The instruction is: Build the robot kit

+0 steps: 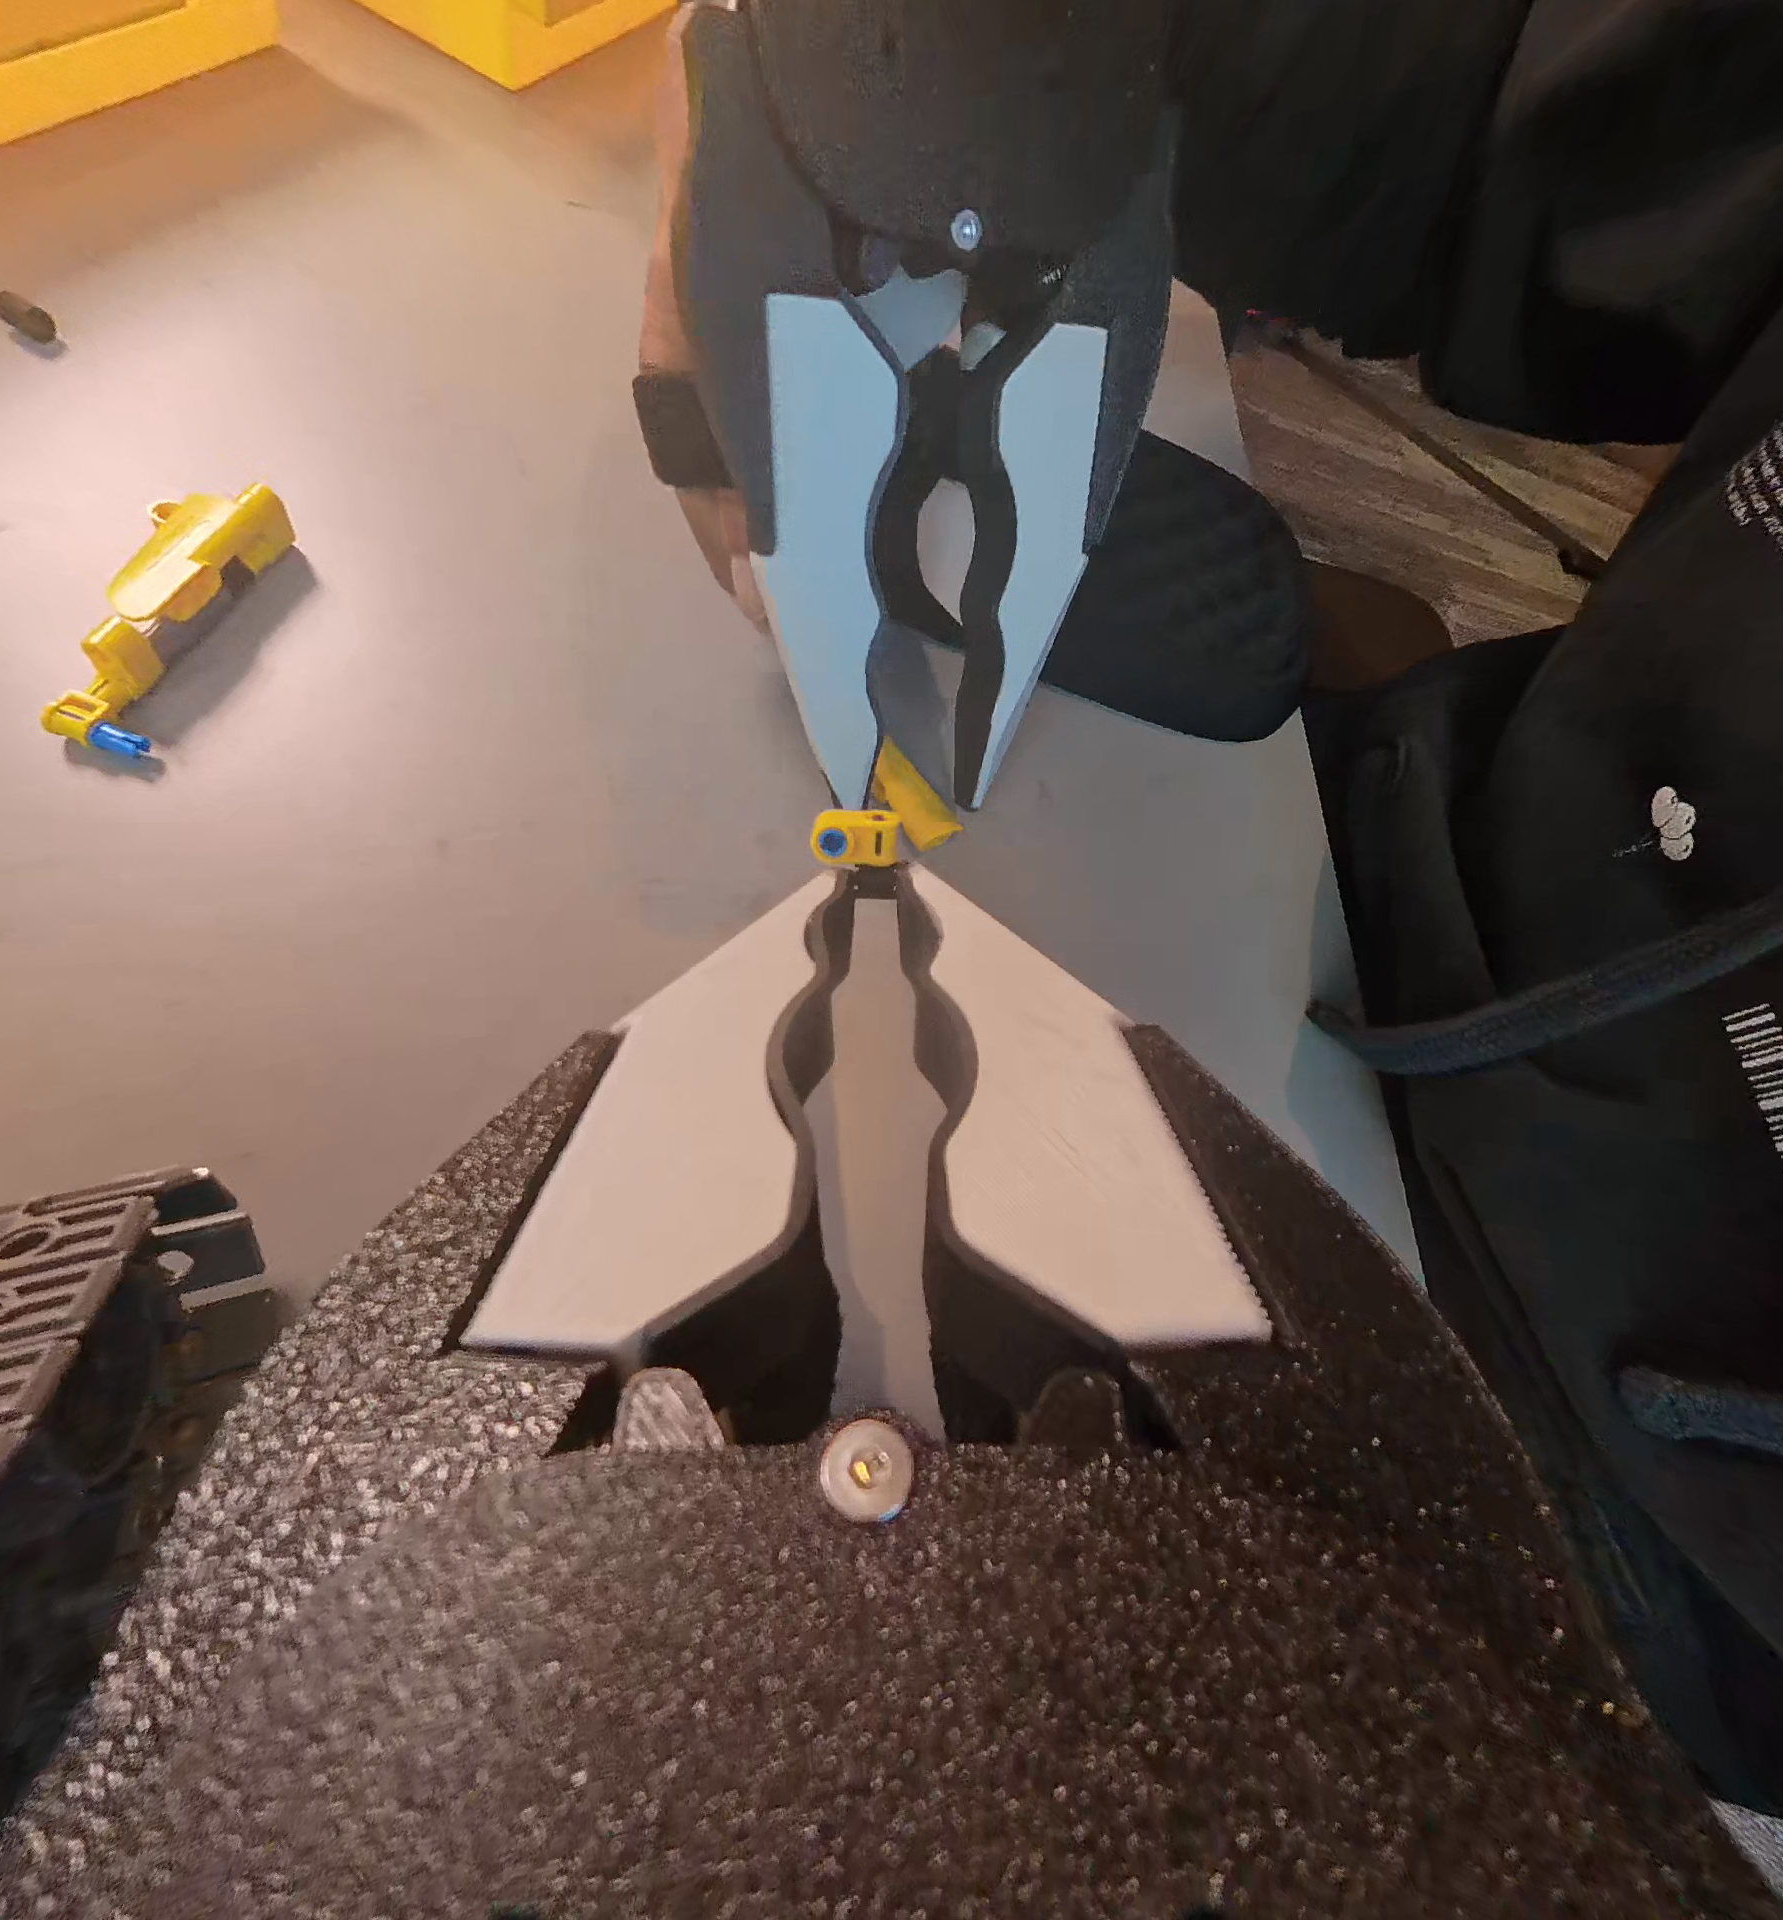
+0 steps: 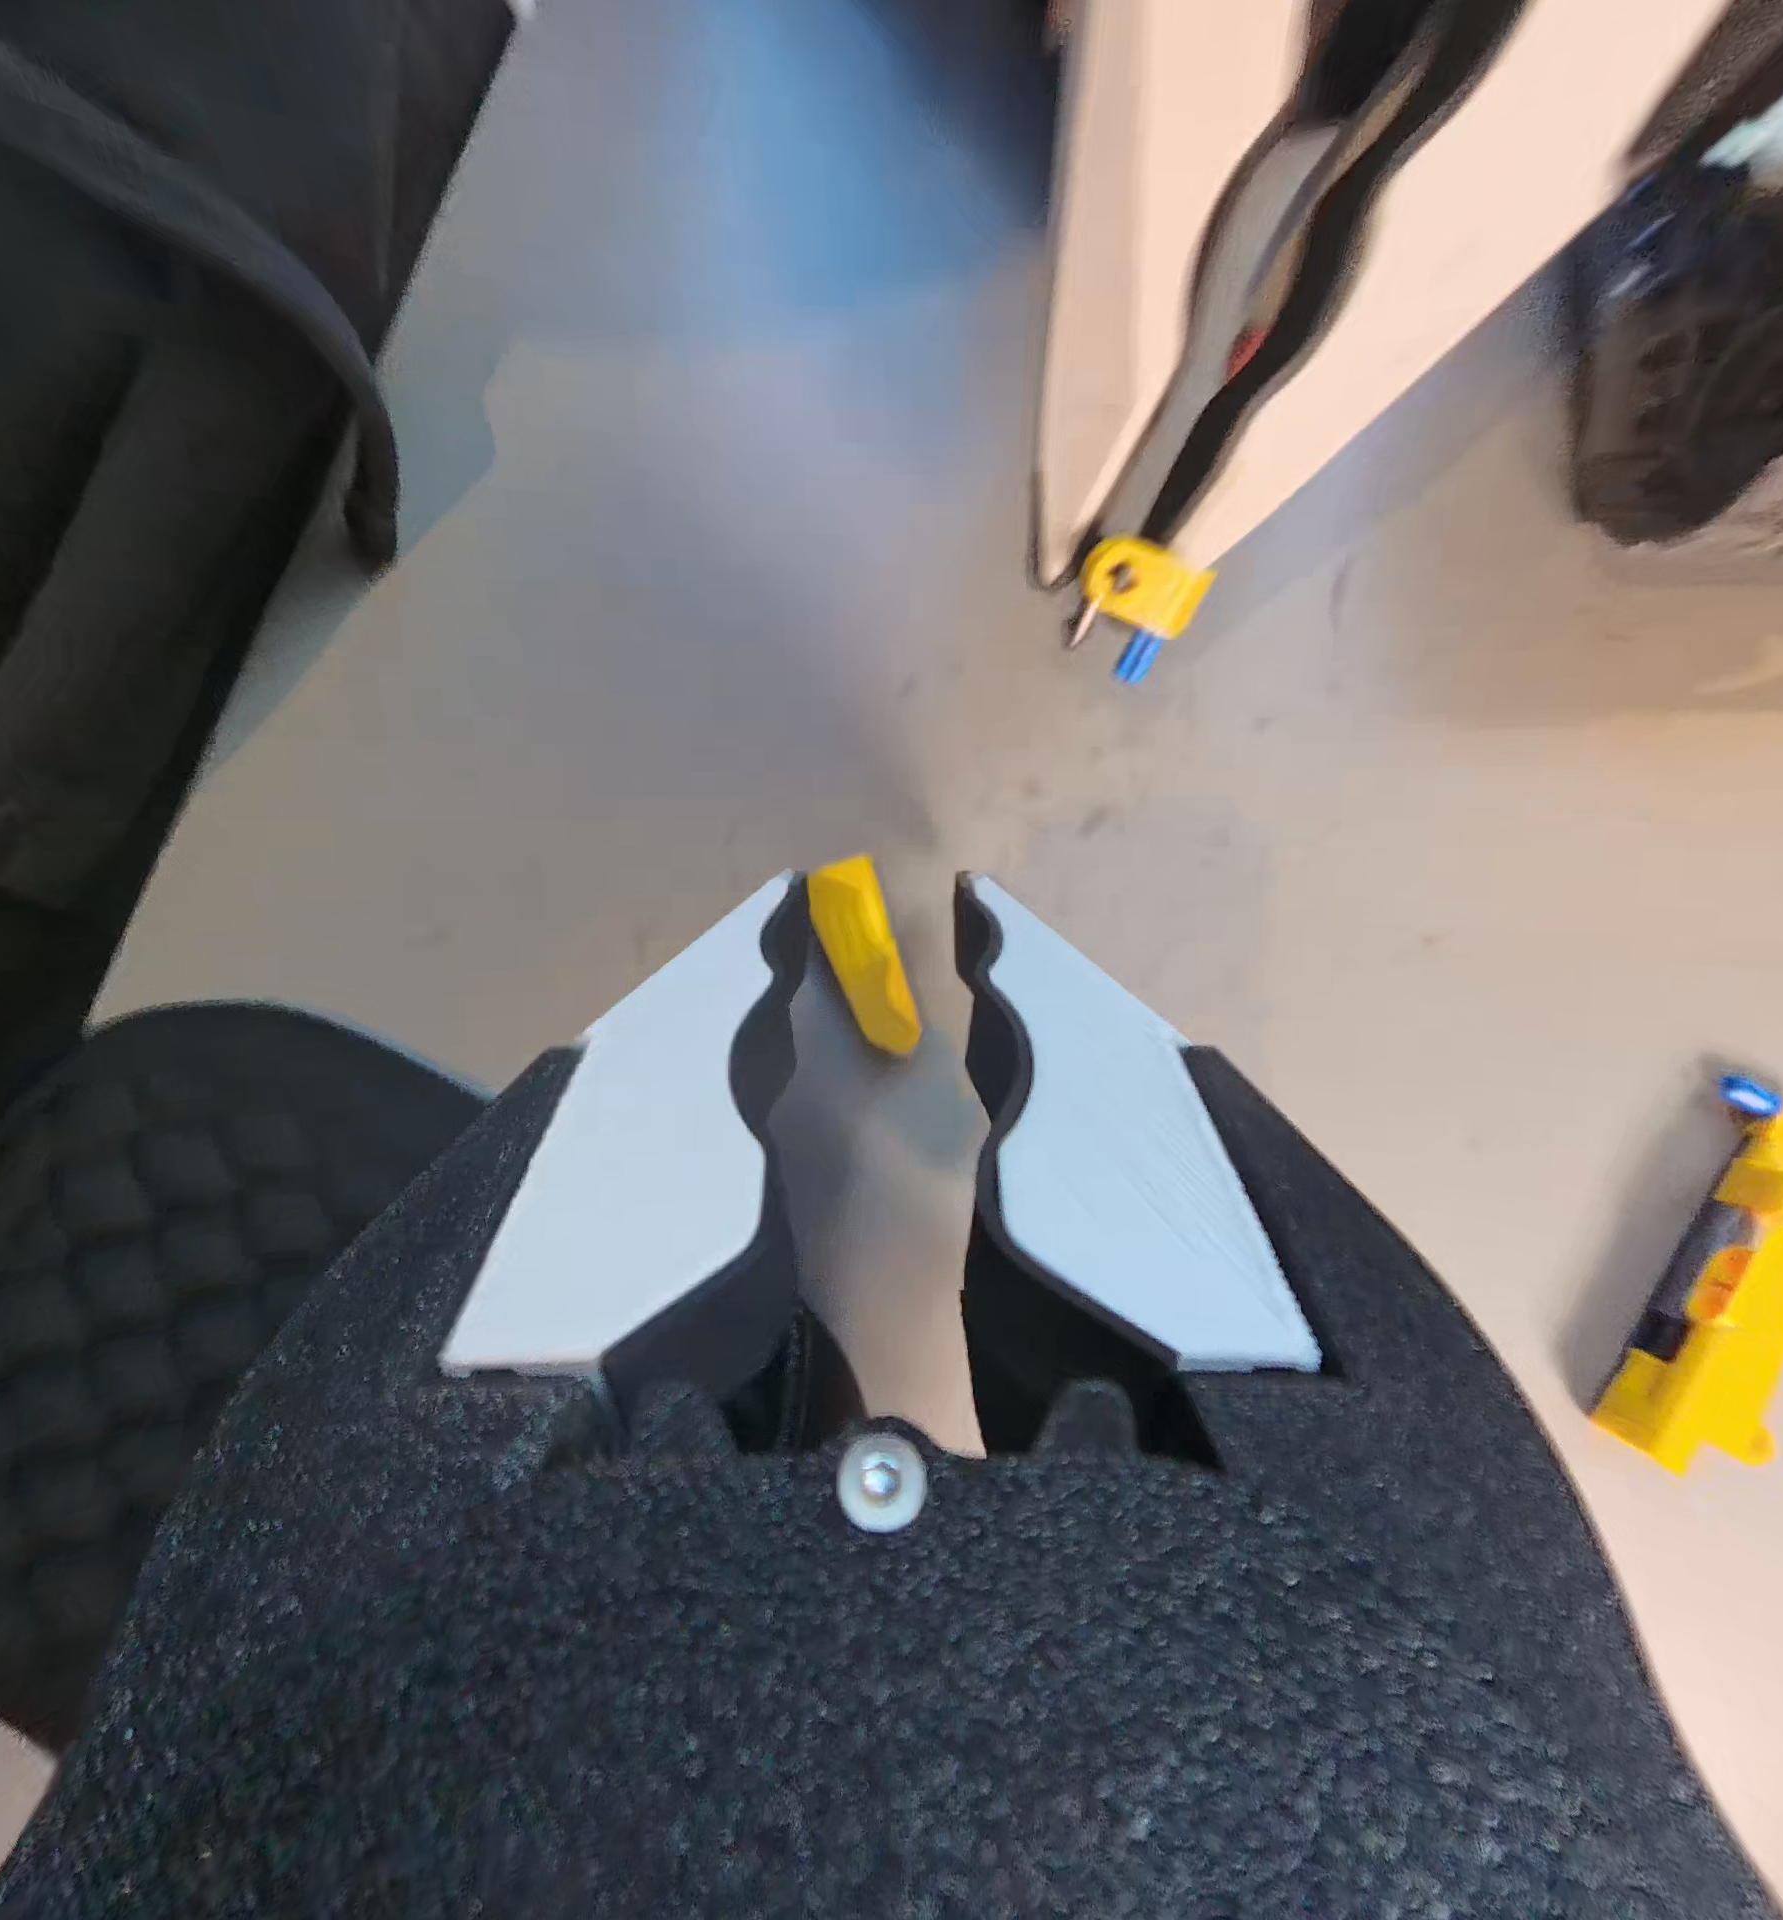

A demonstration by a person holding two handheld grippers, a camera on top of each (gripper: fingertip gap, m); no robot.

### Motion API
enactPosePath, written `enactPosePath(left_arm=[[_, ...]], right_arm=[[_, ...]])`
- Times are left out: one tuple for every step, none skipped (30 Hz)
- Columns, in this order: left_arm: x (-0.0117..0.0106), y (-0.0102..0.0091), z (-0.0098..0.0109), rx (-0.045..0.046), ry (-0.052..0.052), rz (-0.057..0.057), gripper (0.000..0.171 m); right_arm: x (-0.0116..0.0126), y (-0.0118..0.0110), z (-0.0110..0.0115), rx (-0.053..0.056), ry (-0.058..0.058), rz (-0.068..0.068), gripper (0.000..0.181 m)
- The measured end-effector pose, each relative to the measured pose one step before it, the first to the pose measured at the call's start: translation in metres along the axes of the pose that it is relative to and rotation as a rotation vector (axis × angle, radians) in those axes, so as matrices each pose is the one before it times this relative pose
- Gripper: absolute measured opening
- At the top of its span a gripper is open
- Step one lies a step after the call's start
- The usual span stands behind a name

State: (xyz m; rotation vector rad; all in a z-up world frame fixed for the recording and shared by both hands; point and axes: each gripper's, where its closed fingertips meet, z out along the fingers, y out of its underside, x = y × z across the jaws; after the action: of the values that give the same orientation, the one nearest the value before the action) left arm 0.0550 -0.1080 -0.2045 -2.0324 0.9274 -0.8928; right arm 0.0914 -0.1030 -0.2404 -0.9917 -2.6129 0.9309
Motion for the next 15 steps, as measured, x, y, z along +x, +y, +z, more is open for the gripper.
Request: enactPosePath(left_arm=[[0.00146,-0.00249,-0.00171,0.01604,0.0046,0.0081,0.007],[0.00146,-0.00328,-0.00204,0.02033,0.0055,0.0093,0.007],[0.00114,-0.00366,-0.00190,0.02160,0.0034,0.0110,0.007],[0.00102,-0.00392,-0.00163,0.02201,0.0013,0.0142,0.007],[0.00110,-0.00434,-0.00124,0.02358,0.0001,0.0181,0.007],[0.00186,-0.00454,-0.00081,0.02534,0.0030,0.0219,0.007],[0.00180,-0.00410,-0.00039,0.02344,0.0011,0.0232,0.007],[0.00048,-0.00229,0.00022,0.01223,-0.0064,0.0211,0.007],[0.00014,-0.00157,0.00051,0.00873,-0.0079,0.0194,0.007],[0.00002,-0.00094,0.00013,0.00554,-0.0080,0.0172,0.007],[-0.00100,0.00018,-0.00017,0.00073,-0.0104,0.0136,0.007],[-0.00015,-0.00143,-0.00065,0.01004,-0.0018,-0.0005,0.007],[0.00050,-0.00148,-0.00050,0.00807,0.0052,-0.0056,0.008],[0.00070,-0.00133,0.00003,0.00810,0.0054,-0.0052,0.008],[-0.00005,-0.00047,0.00036,0.00284,-0.0007,-0.0024,0.008]], right_arm=[[0.00495,-0.01239,-0.00540,0.0769,0.0231,0.0210,0.028],[0.00821,-0.01338,-0.00611,0.0830,0.0445,0.0212,0.029],[0.00773,-0.01335,-0.00560,0.0864,0.0430,0.0228,0.030],[0.00712,-0.01157,-0.00405,0.0754,0.0390,0.0282,0.030],[0.00462,-0.00861,-0.00261,0.0562,0.0260,0.0184,0.030],[0.00146,-0.00726,-0.00190,0.0488,0.0106,0.0098,0.029],[0.00002,-0.00549,-0.00099,0.0373,0.0011,0.0147,0.027],[-0.00172,-0.00321,0.00026,0.0206,-0.0129,0.0211,0.027],[-0.00195,-0.00123,0.00101,0.0063,-0.0141,0.0157,0.025],[-0.00210,-0.00018,0.00071,0.0001,-0.0107,0.0022,0.021],[-0.00071,-0.00066,-0.00032,0.0023,0.0009,-0.0065,0.017],[0.00028,-0.00171,-0.00098,0.0110,0.0064,-0.0035,0.015],[0.00035,-0.00160,-0.00109,0.0103,0.0013,0.0082,0.012],[-0.00074,-0.00082,-0.00095,0.0064,-0.0072,0.0065,0.012],[0.00023,0.00003,-0.00074,0.0014,0.0008,-0.0020,0.011]])
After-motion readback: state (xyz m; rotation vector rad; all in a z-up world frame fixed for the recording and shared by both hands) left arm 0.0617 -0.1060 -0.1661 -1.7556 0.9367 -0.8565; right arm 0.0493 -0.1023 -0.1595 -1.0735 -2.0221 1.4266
